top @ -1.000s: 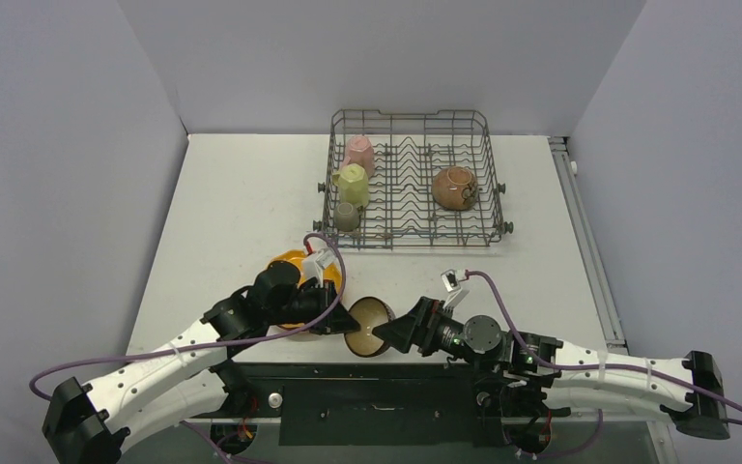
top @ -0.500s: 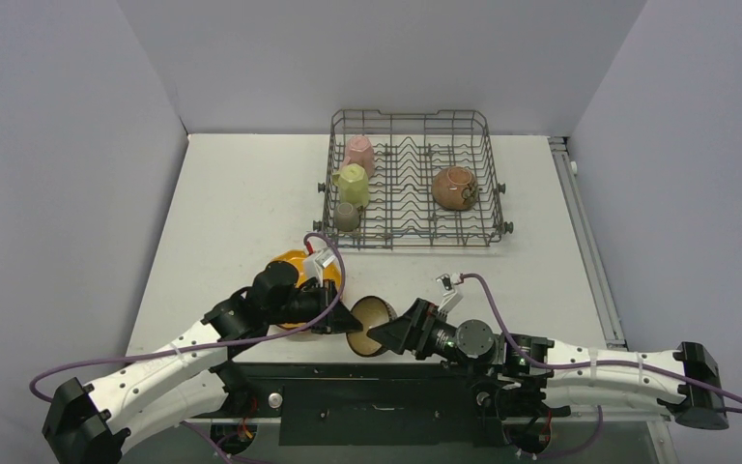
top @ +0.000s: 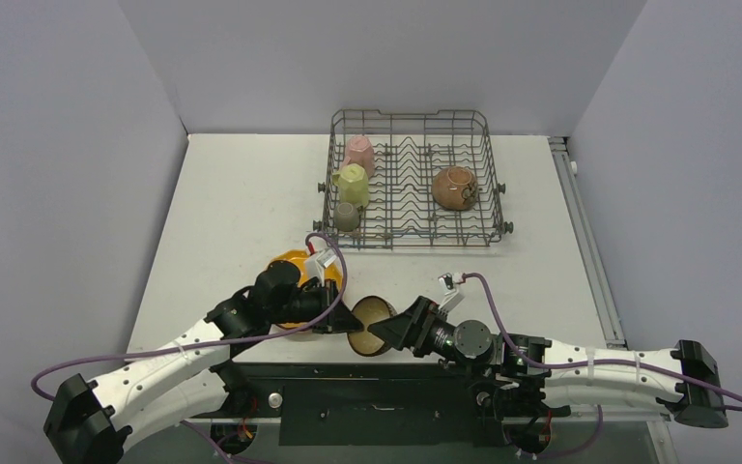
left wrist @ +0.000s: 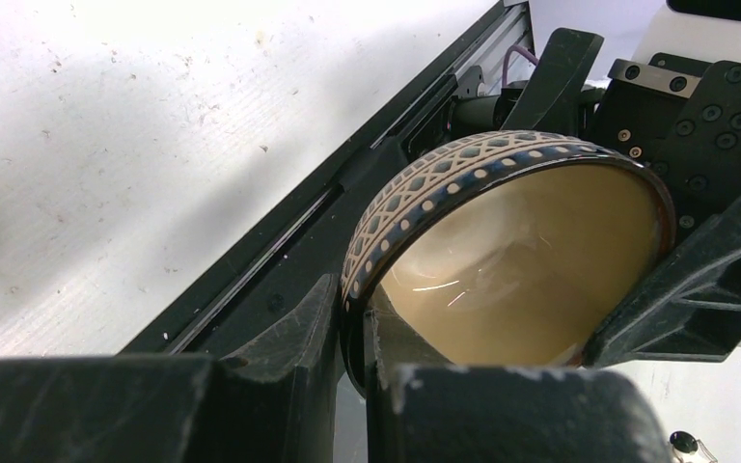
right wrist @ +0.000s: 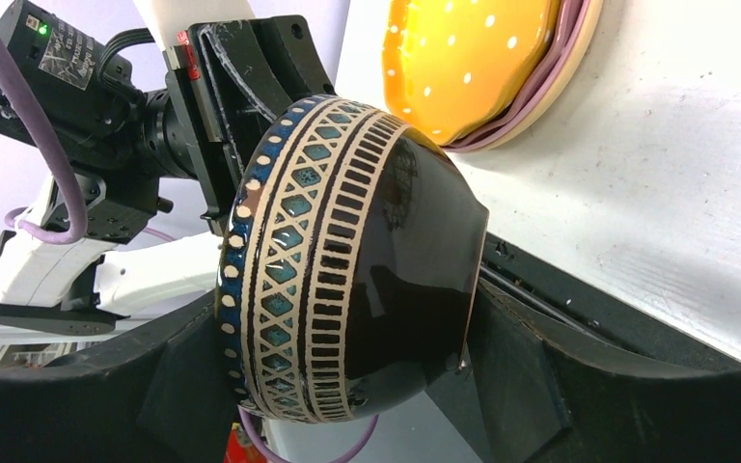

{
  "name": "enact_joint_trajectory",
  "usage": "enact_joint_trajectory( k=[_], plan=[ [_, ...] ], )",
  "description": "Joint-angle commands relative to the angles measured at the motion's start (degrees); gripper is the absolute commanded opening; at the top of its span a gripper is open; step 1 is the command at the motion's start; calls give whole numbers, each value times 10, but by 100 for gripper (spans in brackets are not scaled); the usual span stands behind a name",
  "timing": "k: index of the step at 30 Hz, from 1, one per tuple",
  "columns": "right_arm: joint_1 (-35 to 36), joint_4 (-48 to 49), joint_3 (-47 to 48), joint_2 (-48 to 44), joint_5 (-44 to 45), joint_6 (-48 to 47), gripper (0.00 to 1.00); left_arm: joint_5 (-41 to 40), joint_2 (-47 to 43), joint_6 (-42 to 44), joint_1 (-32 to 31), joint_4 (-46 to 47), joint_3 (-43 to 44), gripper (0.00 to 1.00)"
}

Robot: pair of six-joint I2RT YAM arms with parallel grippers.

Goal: Load the mixed dishes into the dish rack
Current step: Turn the bowl upside down on the dish rack.

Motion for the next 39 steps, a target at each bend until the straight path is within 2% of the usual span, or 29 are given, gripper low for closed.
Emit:
enact_joint_trajectory(
  k=[1, 3, 6, 7, 9, 15, 17, 19, 20, 22, 30, 33, 39],
  plan=[
    [5, 27, 21, 5, 36, 6, 68, 27, -2, -9, 2, 74, 11, 0],
    [4, 30, 23, 8, 35, 5, 59, 26, 2, -9, 3, 74, 10, 0],
    [4, 36, 23, 12, 32, 4, 39, 27, 6, -10, 3, 78, 9, 0],
    [5, 35, 23, 12, 32, 5, 24, 29, 9, -10, 2, 79, 9, 0],
    [5, 31, 25, 12, 36, 8, 1, 30, 13, -11, 3, 80, 9, 0],
    [4, 3, 41, 10, 45, 3, 0, 33, 24, -9, 2, 80, 12, 2],
    [5, -1, 42, 0, 52, 2, 0, 33, 25, -7, 3, 77, 14, 7],
    [4, -5, 42, -9, 60, 1, 0, 31, 25, -5, 4, 71, 16, 17],
    [4, -12, 45, -11, 63, 0, 0, 30, 26, -4, 5, 69, 16, 25],
    [-1, -25, 52, -17, 68, -4, 0, 29, 26, 0, 8, 64, 18, 33],
    [-33, -45, 66, -20, 62, -17, 0, 31, 32, 15, 30, 42, 38, 51],
    [-74, -55, 74, -20, 41, -36, 0, 28, 31, 33, 47, 12, 57, 55],
    [-225, -116, 117, -10, -43, -107, 0, -5, 25, 86, 113, -76, 105, 58]
  ],
)
